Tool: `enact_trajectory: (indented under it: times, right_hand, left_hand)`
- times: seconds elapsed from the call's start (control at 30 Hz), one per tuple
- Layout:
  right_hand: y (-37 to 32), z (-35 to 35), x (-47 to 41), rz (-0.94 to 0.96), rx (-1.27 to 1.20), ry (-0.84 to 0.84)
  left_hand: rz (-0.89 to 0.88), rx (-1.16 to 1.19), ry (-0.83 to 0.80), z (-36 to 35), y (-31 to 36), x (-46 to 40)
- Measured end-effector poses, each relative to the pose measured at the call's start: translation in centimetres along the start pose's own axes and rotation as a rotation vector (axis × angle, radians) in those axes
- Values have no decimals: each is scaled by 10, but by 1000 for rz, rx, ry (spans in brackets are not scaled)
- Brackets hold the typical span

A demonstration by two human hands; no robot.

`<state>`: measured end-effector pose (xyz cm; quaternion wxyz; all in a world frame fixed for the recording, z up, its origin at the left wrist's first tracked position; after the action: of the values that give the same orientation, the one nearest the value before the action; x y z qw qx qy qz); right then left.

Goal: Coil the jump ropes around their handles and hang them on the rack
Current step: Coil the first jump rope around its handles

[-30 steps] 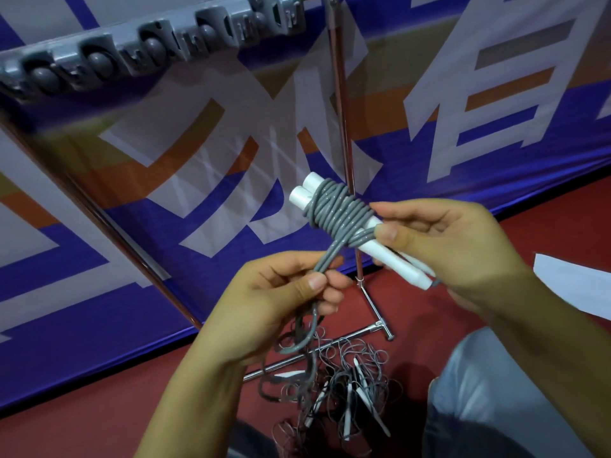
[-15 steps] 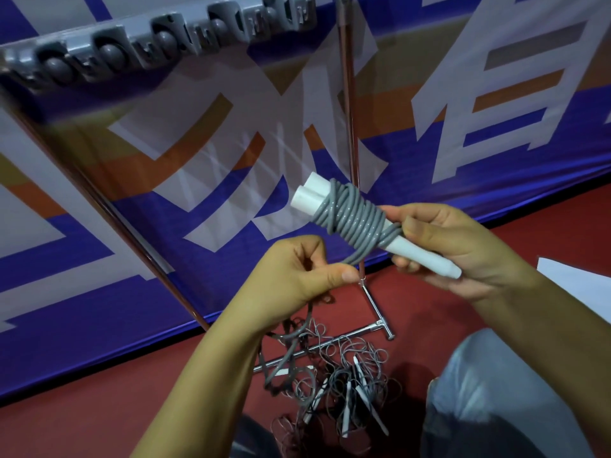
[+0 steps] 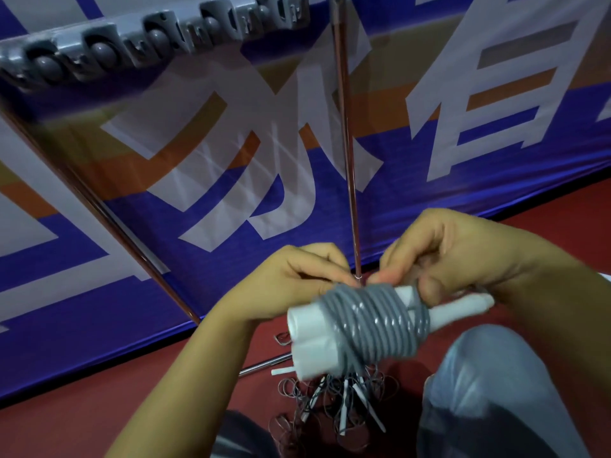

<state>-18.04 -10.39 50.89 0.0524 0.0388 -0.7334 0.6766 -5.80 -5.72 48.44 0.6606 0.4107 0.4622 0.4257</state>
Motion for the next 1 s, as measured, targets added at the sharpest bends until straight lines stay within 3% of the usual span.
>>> enact_trajectory:
  times: [0.13,0.23,0.4,0.53,0.63,0.77,1.0]
  right_hand:
    - [5,-8,3,-134,203,-53]
    - [7,-8,1,-204,293,1]
    - [8,0,-1,-327,378,163]
    - [16,16,-6,-370,558,399]
    - [20,25,-7,-351,517,538]
    - [27,31,-5,-336,504,698]
    - [24,28,-6,-169,392,872]
  left_hand:
    - [-57,-157,-6,-1,6,-10]
    - [-100,-310,112,11,9,-11]
    - [-201,-601,280,26,26,-7]
    - [-228,-880,318,19,37,-7]
    - [-188,-866,391,13,35,-2]
    - [0,-795,468,2,25,6]
    - [176,-843,391,-12,34,13]
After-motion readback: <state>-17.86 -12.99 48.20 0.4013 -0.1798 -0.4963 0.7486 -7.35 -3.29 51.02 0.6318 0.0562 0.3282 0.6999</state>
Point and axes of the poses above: each hand's wrist, its own x-axis away from the middle knuckle, its own z-axis out of the back of the hand, y = z × x, the point moved 7 cm from there along -x, towards the middle knuckle, and after that the axes turned 10 degrees about -z, right-handed, at the moved point
